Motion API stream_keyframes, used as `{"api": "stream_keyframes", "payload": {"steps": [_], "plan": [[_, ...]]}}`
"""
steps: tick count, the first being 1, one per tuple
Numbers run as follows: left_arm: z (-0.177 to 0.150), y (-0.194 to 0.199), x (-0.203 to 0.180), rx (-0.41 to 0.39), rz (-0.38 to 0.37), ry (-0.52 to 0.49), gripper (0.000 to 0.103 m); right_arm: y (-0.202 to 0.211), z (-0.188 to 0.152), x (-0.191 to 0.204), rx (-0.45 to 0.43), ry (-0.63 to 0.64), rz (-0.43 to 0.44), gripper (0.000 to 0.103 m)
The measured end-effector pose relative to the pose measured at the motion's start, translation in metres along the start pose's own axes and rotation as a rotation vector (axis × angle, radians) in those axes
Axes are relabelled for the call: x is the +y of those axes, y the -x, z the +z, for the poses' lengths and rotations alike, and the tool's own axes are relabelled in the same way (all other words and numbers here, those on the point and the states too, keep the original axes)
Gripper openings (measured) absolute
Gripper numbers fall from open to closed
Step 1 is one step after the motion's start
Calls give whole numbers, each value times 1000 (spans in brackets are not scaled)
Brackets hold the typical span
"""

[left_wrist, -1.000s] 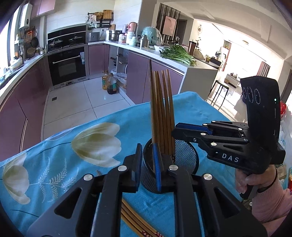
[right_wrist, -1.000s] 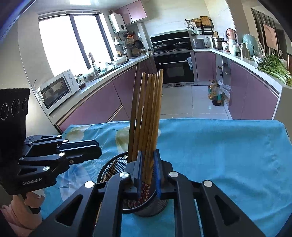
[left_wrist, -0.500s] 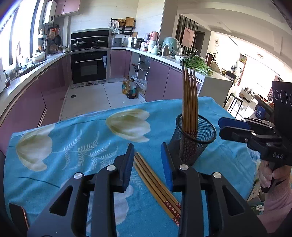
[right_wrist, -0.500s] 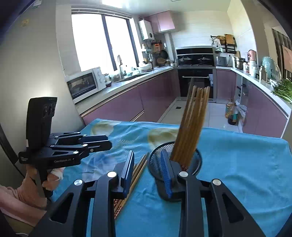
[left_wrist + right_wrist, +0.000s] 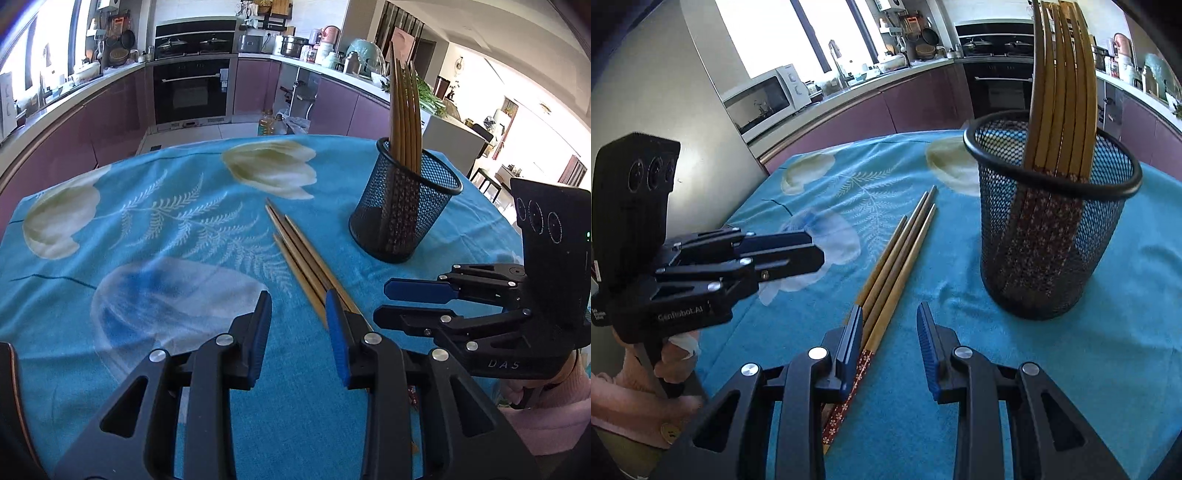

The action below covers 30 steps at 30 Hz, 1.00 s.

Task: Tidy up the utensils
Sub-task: 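Move both tools back over the remaining chopsticks on the cloth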

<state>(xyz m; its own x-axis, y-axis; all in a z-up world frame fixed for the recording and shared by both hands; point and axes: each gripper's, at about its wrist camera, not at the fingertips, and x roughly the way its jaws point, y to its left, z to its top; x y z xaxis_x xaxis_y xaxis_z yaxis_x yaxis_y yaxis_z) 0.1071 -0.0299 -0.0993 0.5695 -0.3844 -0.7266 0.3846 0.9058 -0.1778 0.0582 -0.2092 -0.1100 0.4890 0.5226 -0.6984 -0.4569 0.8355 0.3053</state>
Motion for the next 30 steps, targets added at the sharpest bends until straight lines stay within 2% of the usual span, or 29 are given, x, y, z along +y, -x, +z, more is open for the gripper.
{"api": "stream_keyframes", "payload": {"steps": [12, 30], "plan": [[-15, -17, -18, 53, 17, -51, 33, -6, -7, 4, 18, 16, -19, 29], [-18, -25, -17, 69, 11, -53, 37, -11, -5, 5, 34, 33, -54, 28]]}}
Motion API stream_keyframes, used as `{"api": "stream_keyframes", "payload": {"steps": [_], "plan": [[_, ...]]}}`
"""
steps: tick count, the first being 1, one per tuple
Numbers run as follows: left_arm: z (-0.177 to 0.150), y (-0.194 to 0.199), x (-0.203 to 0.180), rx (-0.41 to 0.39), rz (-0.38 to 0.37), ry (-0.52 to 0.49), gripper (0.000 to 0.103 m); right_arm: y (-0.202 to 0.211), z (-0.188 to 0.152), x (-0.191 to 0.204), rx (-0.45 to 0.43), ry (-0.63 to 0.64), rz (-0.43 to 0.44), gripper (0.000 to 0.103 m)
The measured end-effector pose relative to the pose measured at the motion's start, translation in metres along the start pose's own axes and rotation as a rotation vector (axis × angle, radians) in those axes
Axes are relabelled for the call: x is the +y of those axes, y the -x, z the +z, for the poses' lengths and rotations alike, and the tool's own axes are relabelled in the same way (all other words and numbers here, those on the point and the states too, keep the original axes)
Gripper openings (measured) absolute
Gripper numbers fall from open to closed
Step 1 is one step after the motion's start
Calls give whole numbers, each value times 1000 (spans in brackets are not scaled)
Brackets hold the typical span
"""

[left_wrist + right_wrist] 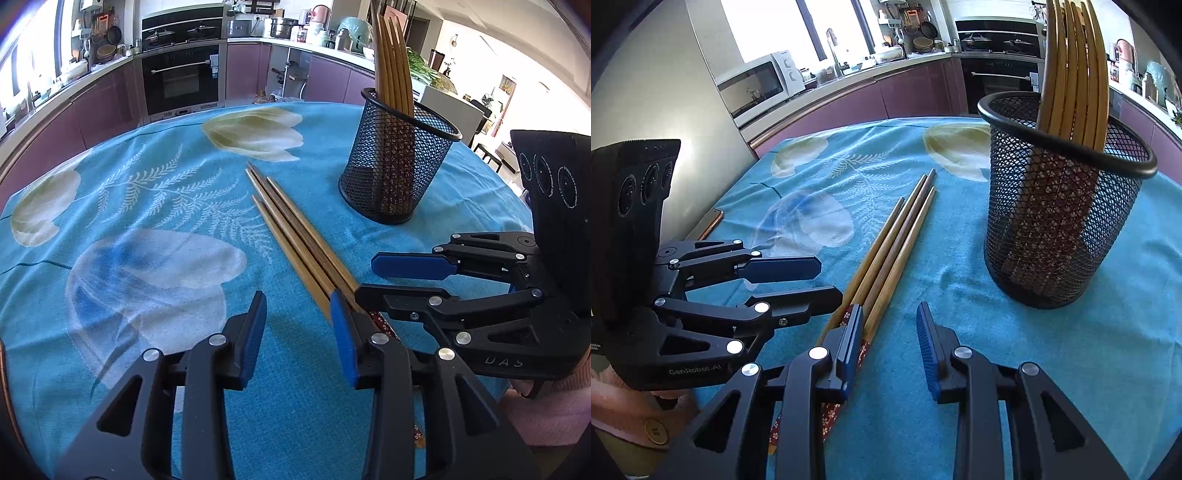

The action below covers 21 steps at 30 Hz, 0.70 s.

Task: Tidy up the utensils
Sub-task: 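Move both tools back over the remaining chopsticks on the cloth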

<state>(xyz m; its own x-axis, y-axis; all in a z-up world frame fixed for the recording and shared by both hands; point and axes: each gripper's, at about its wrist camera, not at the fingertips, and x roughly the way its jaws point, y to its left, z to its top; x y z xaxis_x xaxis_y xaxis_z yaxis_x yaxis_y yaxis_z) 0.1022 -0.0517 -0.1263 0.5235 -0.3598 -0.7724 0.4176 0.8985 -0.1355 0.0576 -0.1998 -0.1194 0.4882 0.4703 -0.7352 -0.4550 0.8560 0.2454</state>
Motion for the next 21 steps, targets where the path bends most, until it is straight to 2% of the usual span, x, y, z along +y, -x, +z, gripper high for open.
{"api": "stream_keyframes", "payload": {"steps": [13, 21], "plan": [[1, -8, -1, 15, 5, -20, 38, 1, 1, -6, 8, -17, -13, 27], [6, -12, 4, 32, 42, -49, 25, 1, 1, -6, 8, -12, -16, 27]]}}
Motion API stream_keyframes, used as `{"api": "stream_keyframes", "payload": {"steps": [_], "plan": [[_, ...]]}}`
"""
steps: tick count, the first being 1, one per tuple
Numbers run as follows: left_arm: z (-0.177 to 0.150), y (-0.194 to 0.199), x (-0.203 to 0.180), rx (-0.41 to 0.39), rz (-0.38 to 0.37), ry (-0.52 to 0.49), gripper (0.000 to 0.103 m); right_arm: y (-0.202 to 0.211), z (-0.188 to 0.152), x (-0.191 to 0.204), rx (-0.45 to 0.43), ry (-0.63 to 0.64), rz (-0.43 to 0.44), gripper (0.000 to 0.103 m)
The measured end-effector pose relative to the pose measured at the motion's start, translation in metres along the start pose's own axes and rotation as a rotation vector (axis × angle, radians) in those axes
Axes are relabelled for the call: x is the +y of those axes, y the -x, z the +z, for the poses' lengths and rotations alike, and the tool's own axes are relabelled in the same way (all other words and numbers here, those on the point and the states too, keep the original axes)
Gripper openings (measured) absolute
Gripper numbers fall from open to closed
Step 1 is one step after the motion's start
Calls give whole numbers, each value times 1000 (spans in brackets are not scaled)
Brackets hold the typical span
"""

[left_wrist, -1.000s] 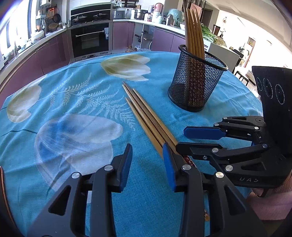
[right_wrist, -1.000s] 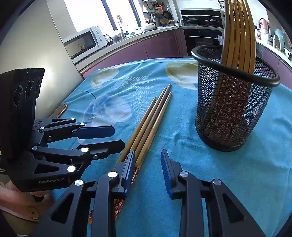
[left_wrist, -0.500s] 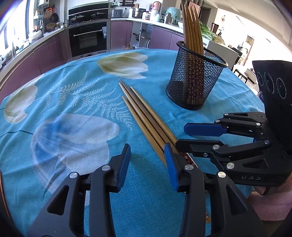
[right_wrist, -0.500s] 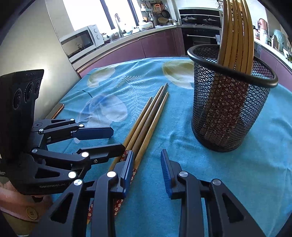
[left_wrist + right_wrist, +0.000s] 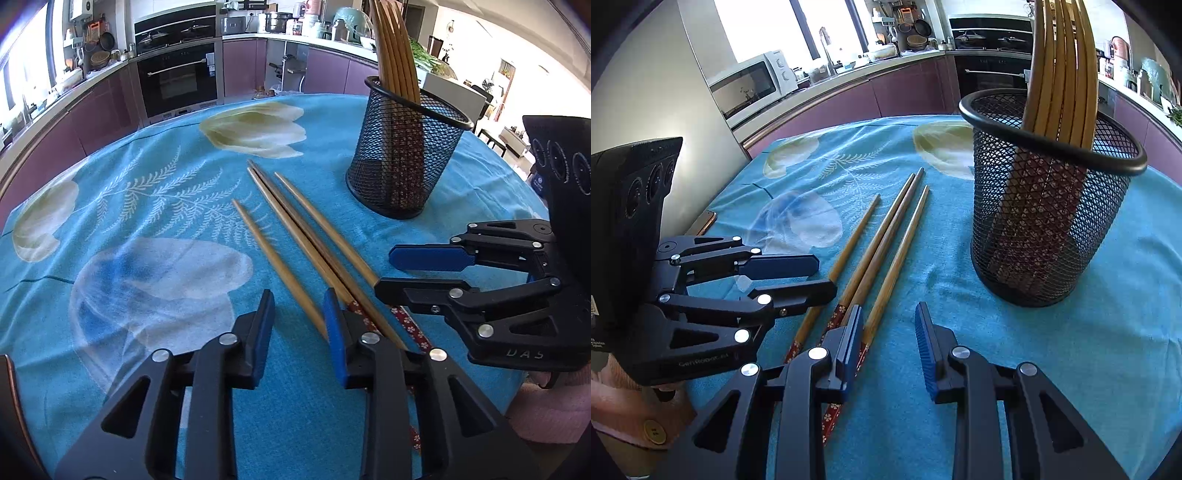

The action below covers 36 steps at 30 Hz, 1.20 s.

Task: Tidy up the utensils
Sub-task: 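Move both tools back over the remaining chopsticks on the cloth, then close the left tool on a chopstick while the right tool grasps another chopstick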

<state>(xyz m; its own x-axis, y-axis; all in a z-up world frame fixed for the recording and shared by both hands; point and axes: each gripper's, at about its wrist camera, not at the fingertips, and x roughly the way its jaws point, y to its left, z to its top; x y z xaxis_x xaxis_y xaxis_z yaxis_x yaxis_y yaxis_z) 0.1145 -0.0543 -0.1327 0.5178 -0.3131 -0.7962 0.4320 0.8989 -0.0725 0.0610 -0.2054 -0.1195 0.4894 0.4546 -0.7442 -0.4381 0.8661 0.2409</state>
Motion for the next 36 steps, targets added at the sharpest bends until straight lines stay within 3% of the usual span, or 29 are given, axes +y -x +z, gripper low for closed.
{"api": "stream_keyframes", "payload": {"steps": [5, 14, 18, 21, 29, 36], "plan": [[6, -5, 7, 2, 19, 4, 18, -5, 5, 3, -3, 16, -29, 27], [8, -6, 16, -1, 47, 38, 24, -18, 18, 6, -10, 34, -65, 27], [9, -8, 16, -6, 54, 52, 20, -19, 20, 4, -14, 14, -70, 19], [9, -8, 15, -9, 50, 69, 14, -18, 19, 0, -17, -25, -42, 10], [5, 0, 19, -33, 36, 119, 8, -10, 15, -10, -44, -118, 10, 6], [1, 5, 14, -33, 6, 104, 8, -2, 13, -1, -47, -75, 50, 5]]}}
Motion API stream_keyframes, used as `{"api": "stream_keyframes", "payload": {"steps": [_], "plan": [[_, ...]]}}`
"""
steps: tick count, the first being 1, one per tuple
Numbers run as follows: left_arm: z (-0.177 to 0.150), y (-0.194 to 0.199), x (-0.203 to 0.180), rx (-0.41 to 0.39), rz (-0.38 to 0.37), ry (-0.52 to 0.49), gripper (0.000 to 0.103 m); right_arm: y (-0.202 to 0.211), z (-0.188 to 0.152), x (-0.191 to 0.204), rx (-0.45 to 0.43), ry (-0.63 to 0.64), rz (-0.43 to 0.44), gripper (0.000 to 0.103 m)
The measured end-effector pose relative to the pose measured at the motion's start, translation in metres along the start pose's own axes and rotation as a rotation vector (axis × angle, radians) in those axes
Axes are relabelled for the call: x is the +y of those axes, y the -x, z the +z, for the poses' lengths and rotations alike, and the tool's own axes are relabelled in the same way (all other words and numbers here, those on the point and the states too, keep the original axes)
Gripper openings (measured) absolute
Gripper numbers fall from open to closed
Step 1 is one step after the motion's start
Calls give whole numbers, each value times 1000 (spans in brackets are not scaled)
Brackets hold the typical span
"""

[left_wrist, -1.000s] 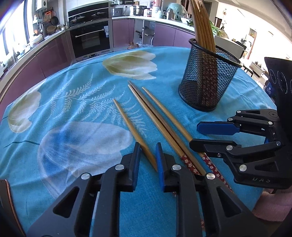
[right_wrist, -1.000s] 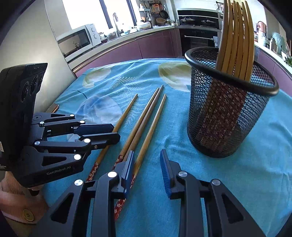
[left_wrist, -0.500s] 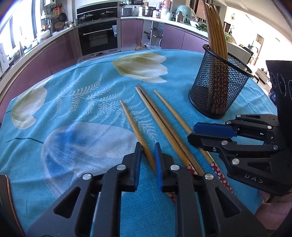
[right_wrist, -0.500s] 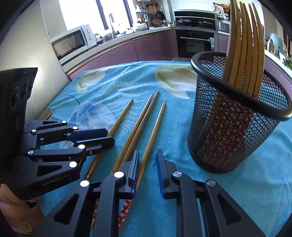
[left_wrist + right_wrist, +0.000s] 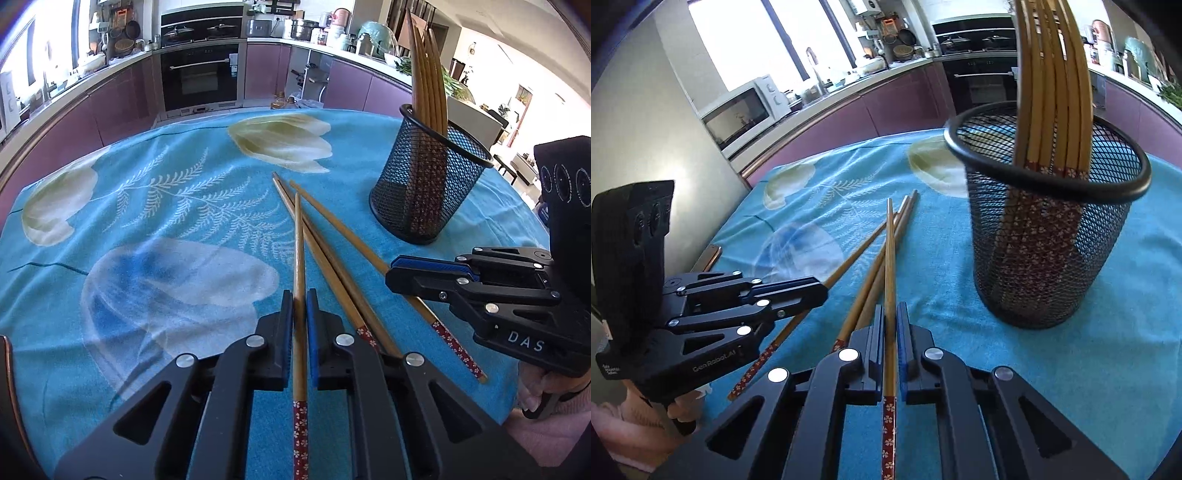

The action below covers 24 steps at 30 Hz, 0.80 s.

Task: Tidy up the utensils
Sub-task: 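Close the left tool on a chopstick while the right tool grasps another chopstick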

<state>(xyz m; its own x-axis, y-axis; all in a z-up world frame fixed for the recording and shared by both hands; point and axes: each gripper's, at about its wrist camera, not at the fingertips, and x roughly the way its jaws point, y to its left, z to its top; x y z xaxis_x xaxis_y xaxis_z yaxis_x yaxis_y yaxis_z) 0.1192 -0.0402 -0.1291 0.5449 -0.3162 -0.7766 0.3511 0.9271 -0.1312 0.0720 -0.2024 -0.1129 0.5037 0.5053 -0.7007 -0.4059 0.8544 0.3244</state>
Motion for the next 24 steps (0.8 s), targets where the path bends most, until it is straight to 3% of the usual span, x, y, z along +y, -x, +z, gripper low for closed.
{"api": "stream_keyframes", "payload": {"steps": [6, 8, 15, 18, 19, 24], "plan": [[-1, -4, -3, 23, -8, -34, 8, -8, -1, 4, 40, 28, -9, 6], [0, -7, -4, 31, -3, -46, 16, -9, 0, 3, 43, 33, -22, 8], [8, -15, -6, 46, -4, -87, 21, -15, 3, 2, 51, 48, -39, 8], [12, -18, -7, 52, 8, -89, 16, -15, 4, 2, 48, 53, -38, 7], [12, -18, -7, 55, 12, -86, 8, -14, 5, 2, 44, 54, -38, 6], [15, -8, -7, 32, -12, -67, 8, -1, 7, 4, 8, 61, -23, 6]]}}
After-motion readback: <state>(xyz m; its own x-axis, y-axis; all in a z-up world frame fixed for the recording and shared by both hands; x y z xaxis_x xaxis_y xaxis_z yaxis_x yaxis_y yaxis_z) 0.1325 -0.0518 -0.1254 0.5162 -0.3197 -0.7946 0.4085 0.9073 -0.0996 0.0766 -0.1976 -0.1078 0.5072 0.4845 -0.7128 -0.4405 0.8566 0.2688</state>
